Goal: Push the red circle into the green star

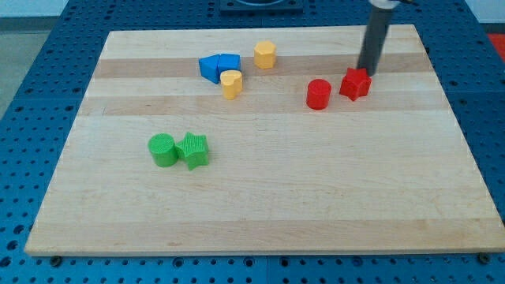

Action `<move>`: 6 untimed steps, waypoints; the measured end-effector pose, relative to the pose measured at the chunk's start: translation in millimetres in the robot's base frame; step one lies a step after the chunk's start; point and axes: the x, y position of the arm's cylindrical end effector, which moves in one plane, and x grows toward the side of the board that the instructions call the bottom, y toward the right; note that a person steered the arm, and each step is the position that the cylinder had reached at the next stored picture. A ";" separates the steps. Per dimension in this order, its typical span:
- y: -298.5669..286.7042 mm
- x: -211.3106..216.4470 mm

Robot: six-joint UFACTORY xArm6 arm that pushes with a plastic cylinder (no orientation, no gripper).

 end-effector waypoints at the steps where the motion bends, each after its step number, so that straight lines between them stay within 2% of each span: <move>1: 9.1 0.0; 2: 9.6 0.1; 5: -46.6 16.0; 6: -39.7 18.0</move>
